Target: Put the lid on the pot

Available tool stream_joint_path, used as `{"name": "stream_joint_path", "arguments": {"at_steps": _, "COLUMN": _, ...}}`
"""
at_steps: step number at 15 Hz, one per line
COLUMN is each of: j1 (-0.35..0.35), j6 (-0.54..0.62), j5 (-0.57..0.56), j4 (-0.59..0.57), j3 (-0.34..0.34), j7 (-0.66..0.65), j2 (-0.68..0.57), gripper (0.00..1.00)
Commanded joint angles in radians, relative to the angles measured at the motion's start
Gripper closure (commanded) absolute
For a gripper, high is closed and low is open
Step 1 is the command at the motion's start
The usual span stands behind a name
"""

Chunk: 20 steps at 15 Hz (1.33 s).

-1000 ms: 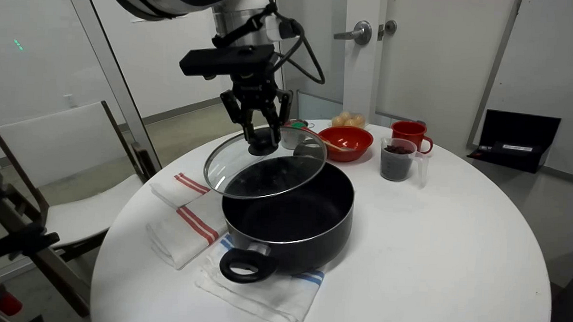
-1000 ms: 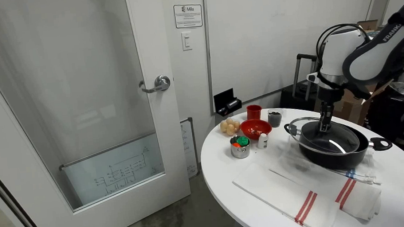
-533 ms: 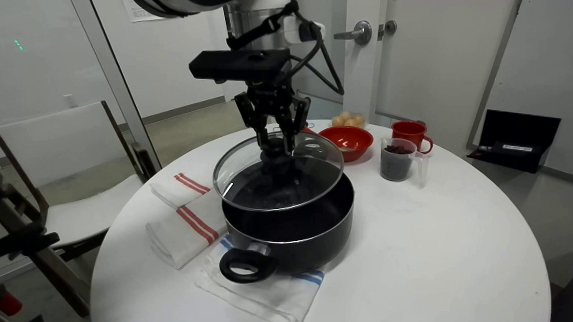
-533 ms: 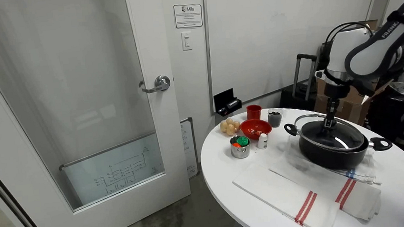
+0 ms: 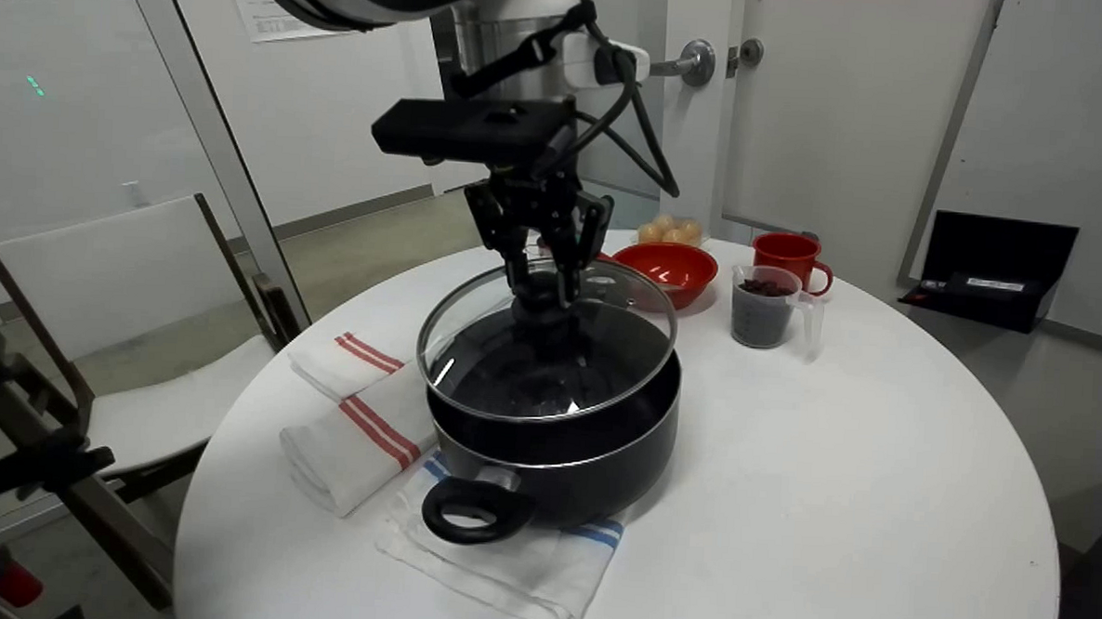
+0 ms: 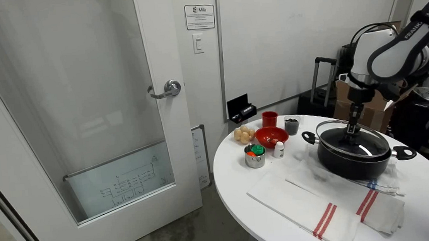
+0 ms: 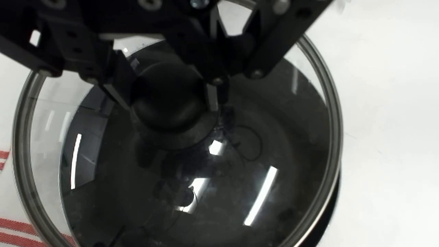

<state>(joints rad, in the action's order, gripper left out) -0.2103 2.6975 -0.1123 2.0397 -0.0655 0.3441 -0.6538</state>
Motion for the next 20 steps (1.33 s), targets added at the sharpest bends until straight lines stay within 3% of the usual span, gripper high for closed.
{"name": "stream_joint_path", "arguments": {"at_steps": 1, "j1": -0.003, "j6": -0.029, "j5": 0.029, "j4": -0.017, "j3": 0.006, "j7": -0.003, "j2": 0.005, "gripper": 0.74}}
{"name": "stream_joint_path", "arguments": {"at_steps": 20, "j1": 0.008, "j6": -0.101, "j5": 0.023, "j4": -0.115, "j3": 0.033, "j7": -0.023, "j2": -0.083, "gripper": 0.74}}
